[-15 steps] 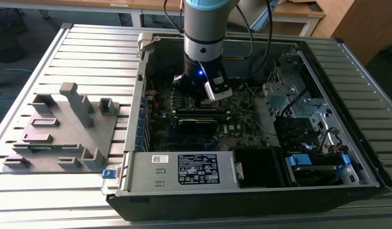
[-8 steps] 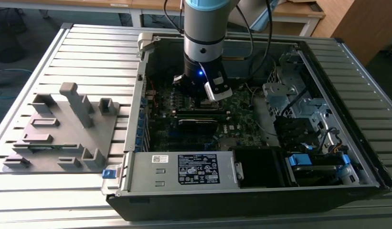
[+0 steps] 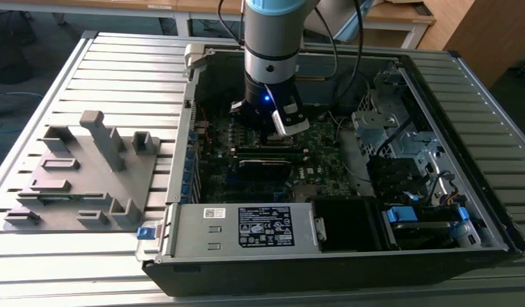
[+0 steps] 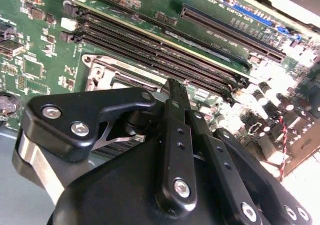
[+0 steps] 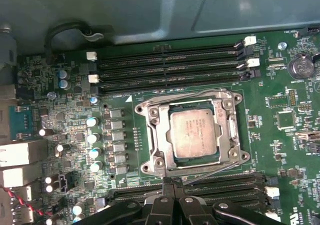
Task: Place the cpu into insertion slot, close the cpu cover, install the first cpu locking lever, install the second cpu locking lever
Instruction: 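Install the second cpu locking lever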
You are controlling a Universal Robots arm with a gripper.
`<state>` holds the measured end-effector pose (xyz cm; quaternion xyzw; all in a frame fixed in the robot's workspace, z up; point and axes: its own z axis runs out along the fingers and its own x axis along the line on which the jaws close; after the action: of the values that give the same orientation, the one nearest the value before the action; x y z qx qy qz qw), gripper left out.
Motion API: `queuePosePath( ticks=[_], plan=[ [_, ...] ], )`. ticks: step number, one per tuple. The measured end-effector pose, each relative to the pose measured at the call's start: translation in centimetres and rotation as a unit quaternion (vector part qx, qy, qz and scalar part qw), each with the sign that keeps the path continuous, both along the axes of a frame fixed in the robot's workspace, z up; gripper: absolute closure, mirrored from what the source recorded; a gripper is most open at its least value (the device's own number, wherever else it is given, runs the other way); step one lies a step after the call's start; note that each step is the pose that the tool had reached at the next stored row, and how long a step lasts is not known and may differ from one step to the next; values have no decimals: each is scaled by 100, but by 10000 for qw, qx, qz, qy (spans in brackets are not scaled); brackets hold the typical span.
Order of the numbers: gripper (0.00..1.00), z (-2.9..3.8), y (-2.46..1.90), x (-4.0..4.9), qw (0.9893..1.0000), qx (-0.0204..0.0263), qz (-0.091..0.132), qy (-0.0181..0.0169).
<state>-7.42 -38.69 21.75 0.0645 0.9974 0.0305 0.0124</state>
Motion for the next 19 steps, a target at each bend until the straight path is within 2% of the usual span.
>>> queuePosePath(
  ticks=[6, 19],
  plan=[
    [90, -12, 0, -46, 10000, -1, 0, 0],
    [90, -102, 0, -123, 10000, -17, 0, 0]
  ],
)
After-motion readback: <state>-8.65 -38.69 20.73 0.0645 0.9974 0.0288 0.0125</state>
